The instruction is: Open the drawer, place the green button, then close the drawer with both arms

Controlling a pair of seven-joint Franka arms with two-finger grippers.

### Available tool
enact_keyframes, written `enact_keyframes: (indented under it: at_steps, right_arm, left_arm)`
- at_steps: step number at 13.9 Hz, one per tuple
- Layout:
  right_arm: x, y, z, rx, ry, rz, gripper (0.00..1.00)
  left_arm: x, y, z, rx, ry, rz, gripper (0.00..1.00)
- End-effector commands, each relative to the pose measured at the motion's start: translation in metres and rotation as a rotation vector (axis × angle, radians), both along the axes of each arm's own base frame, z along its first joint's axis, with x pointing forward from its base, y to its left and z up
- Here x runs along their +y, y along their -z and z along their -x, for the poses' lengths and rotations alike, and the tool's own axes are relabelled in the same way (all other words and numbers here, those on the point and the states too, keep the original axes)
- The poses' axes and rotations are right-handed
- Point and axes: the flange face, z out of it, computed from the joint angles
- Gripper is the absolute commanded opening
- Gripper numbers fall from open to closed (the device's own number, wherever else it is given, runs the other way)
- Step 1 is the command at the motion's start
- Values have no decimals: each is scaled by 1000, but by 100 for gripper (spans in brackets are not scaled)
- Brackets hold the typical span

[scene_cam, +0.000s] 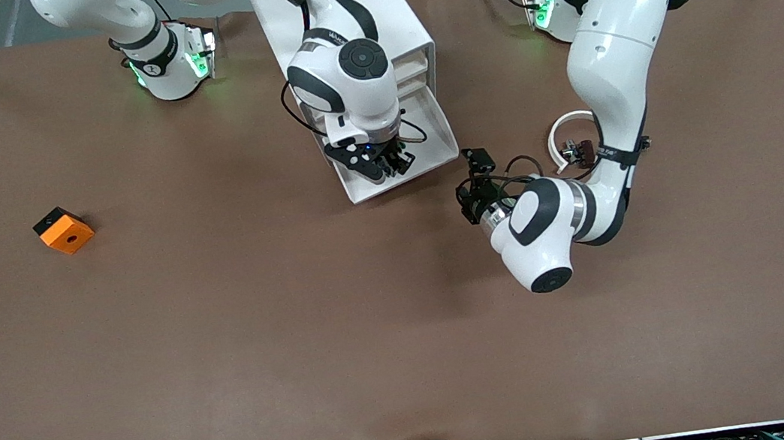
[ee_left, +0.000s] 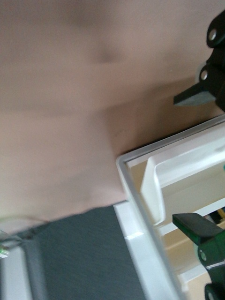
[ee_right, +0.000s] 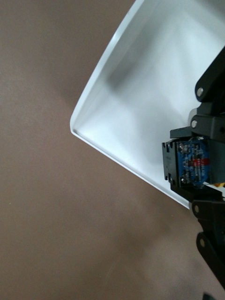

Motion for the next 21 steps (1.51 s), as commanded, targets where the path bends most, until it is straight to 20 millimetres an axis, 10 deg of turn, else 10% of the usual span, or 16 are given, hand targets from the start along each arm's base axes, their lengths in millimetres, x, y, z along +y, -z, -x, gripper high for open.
enact_keyframes:
  at_steps: [1, 4, 7, 12, 13, 14, 15, 21]
  right_arm:
    - [6, 3, -4, -21, -58, 7, 0]
    - [7, 13, -5, -21, -73, 3, 0]
    - [8, 23, -6, -24, -99, -1, 0]
    - [11, 31, -10, -35, -123, 6, 0]
    - [10, 30, -12, -35, -118, 3, 21]
    - [9, 29, -15, -32, -96, 1, 83]
    - [12, 28, -11, -32, -99, 1, 100]
    - [13, 25, -9, -31, -109, 2, 100]
  left_arm:
    - [7, -54, -6, -161, 210, 71, 100]
    - [23, -74, -22, -277, 350, 184, 100]
    - [37, -140, -39, -479, 482, 226, 100]
    - [26, -140, -58, -689, 609, 162, 100]
    - [21, -140, -59, -716, 613, 168, 100]
    - [8, -140, -58, -750, 630, 172, 100]
    - [2, -142, -58, -782, 641, 171, 100]
    - [-47, -129, -41, -918, 721, 212, 100]
